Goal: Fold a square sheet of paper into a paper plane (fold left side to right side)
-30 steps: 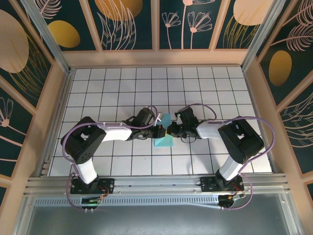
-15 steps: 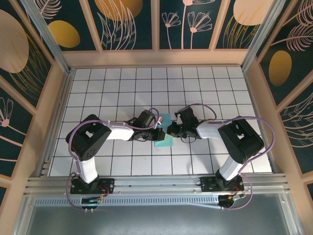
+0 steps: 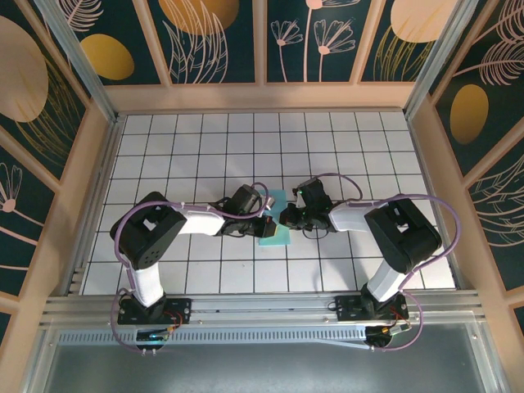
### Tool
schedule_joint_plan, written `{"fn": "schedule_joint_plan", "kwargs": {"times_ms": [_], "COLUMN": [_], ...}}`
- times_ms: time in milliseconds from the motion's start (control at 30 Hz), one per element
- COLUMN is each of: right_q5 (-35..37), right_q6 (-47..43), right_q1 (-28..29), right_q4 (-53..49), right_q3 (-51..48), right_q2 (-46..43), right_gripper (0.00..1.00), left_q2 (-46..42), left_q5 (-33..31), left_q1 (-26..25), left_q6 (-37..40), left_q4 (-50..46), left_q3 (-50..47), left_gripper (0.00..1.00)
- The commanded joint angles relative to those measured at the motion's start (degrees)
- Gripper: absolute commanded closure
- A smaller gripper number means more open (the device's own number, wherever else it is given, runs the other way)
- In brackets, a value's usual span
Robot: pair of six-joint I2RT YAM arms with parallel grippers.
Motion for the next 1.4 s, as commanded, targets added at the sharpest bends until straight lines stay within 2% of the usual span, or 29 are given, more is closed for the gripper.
{"fn": "schedule_joint_plan", "kwargs": {"times_ms": [0, 567, 800, 833, 867, 967, 1033, 1167, 1367], "right_q5": [1.3, 0.7, -0.4, 0.0, 0.6, 2.6, 3.6, 3.6, 1.7], "right_q6": [-0.4, -0.6, -0.8, -0.9, -1.0, -1.1, -1.2, -1.0, 0.0], "right_q1": [-0.2, -0.3, -0.3, -0.3, -0.4, -1.1, -1.7, -3.8, -6.1], "right_q4": [-4.6, -4.8, -3.8, -3.8, -3.8, -4.2, -4.2, -3.6, -1.9], "right_q3": [-0.4, 0.6, 2.8, 3.0, 3.1, 2.6, 1.5, -1.3, -5.5], "right_q2": [2.8, 2.9, -2.1, -3.2, -4.3, -7.8, -10.0, -13.6, -17.8], "right_gripper": [1.00, 1.00, 1.00, 1.00, 0.99, 0.86, 0.78, 0.65, 0.52], "left_q2": [-0.4, -11.4, -18.9, -20.0, -20.8, -23.6, -25.0, -24.5, -17.6], "left_q5": [-1.2, -4.4, -7.9, -8.3, -8.3, -8.0, -7.4, -6.1, -3.4], "left_q1": [-1.0, -1.8, -1.4, -0.9, -0.3, 2.0, 3.6, 5.6, 7.7], "left_q6": [2.2, 0.5, -0.3, -0.8, -1.3, -4.4, -6.5, -9.0, -12.1], "left_q4": [-5.9, -4.9, -5.4, -5.4, -5.1, -1.9, 0.7, 4.5, 8.6], "left_q3": [-2.1, -11.7, -12.5, -12.4, -12.6, -13.7, -14.4, -14.5, -12.5], "left_gripper": [1.00, 1.00, 1.00, 0.97, 0.94, 0.86, 0.77, 0.63, 0.60]}}
